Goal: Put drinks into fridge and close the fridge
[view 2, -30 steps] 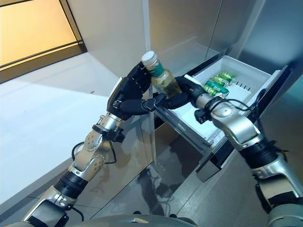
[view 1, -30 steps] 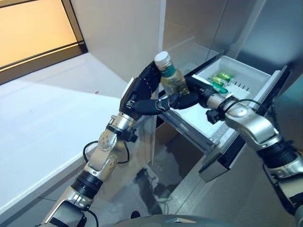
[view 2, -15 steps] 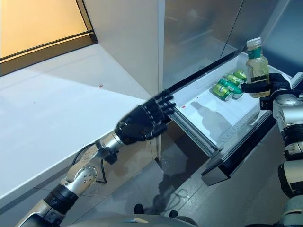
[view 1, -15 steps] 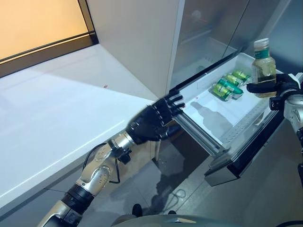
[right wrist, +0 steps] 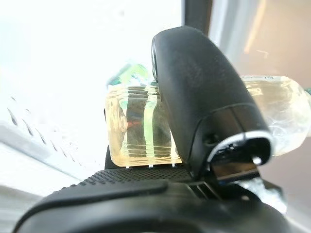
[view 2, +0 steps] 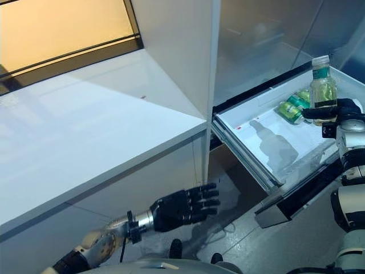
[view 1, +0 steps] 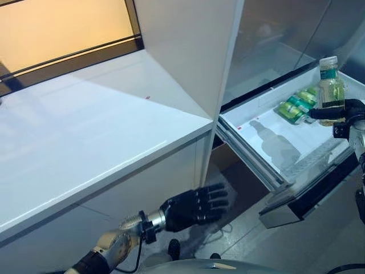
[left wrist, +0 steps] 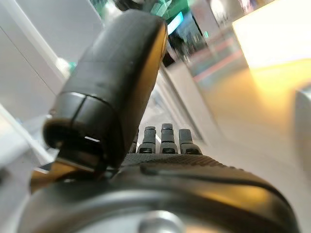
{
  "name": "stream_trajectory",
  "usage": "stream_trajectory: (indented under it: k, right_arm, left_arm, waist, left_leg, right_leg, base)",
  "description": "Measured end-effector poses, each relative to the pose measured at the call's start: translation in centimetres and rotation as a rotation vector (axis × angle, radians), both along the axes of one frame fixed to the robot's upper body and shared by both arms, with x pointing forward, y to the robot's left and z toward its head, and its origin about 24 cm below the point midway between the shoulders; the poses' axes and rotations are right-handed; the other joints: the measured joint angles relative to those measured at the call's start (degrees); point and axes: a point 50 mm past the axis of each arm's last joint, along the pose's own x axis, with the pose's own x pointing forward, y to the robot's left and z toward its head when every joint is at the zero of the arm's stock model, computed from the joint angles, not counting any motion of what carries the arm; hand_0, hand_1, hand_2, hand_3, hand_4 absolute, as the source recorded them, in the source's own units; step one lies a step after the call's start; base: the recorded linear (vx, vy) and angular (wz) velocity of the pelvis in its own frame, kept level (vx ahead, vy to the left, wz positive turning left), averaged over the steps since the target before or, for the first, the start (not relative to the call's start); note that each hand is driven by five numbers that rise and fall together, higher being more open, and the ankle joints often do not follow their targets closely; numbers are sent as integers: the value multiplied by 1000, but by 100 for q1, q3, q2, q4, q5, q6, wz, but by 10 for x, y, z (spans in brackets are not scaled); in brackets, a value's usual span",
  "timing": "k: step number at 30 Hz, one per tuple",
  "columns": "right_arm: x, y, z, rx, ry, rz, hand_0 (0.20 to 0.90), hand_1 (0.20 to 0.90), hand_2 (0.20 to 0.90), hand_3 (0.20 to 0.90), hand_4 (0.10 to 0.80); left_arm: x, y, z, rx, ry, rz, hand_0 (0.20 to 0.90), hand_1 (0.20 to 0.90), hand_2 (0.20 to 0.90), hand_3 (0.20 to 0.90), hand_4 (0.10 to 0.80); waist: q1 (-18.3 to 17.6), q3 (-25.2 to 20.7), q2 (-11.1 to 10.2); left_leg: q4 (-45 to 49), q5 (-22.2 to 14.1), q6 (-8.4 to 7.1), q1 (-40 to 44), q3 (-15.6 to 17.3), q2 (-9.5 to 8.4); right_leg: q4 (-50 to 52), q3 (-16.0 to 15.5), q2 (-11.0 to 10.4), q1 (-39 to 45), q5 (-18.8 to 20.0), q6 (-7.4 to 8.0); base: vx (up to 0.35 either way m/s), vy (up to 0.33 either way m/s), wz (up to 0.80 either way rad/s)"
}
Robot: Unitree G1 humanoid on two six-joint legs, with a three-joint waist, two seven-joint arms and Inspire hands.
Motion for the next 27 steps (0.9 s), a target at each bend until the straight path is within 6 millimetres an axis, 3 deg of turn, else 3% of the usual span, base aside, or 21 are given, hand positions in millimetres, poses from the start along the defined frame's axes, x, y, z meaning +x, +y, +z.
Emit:
stream_trajectory:
  k: [5, 9, 13, 18, 25, 27]
  right_arm:
    - [-4, -5, -6, -9, 49, -23, 300, 300, 300, 200, 100]
    - [-11, -10, -17, 12, 151, -42, 300, 300, 300, 200, 100]
    - [-12, -6, -28, 44, 220, -24, 300, 300, 300, 200, 100]
    - [-10, -2, -34, 57, 268, 10, 300, 300, 300, 200, 100]
    - [-11, 0, -39, 31, 334, 46, 300, 300, 300, 200, 100]
    - [-11, 0, -39, 27, 344, 54, 347, 347, 347, 255, 155]
  left_arm:
    - [-12, 28, -35, 218, 49, 60, 900, 900, 900, 900, 800]
    - [-18, 53, -51, 375, 63, 145, 900, 900, 900, 900, 800]
    - [-12, 71, -55, 449, 75, 263, 900, 900, 900, 900, 800]
    - [13, 93, -49, 513, 61, 467, 900, 900, 900, 900, 800]
    - [15, 106, -51, 589, 76, 538, 900, 900, 900, 900, 800]
    - [13, 108, -53, 617, 87, 528, 900, 900, 900, 900, 800]
  waist:
    - [164, 58, 35]
    - [300, 316, 29]
    - [286, 581, 6]
    - [322, 899, -48]
    - [379, 1041, -145]
    - [398, 1119, -161]
  left_leg:
    - [2, 110, -16, -403, -100, 4]
    - [4, 112, -17, -501, -100, 4]
    - [4, 113, -16, -501, -95, -8]
    - [4, 113, -17, -500, -107, 5]
    - [5, 114, -15, -497, -120, -7]
    - [39, 115, -15, -510, -125, -13]
  right_leg:
    - [3, -123, 17, -344, 45, -45]
    - [4, -118, 18, -433, 45, -46]
    - [4, -119, 6, -428, 46, -46]
    - [4, -143, 18, -414, 46, -46]
    - [4, -171, 9, -399, 46, -45]
    - [4, -186, 7, -389, 46, -45]
  base:
    - [-101, -44, 14]
    - [-6, -17, 1]
    - [0, 0, 0]
    - [-17, -43, 3]
    - [-4, -5, 0]
    - [-4, -2, 2]
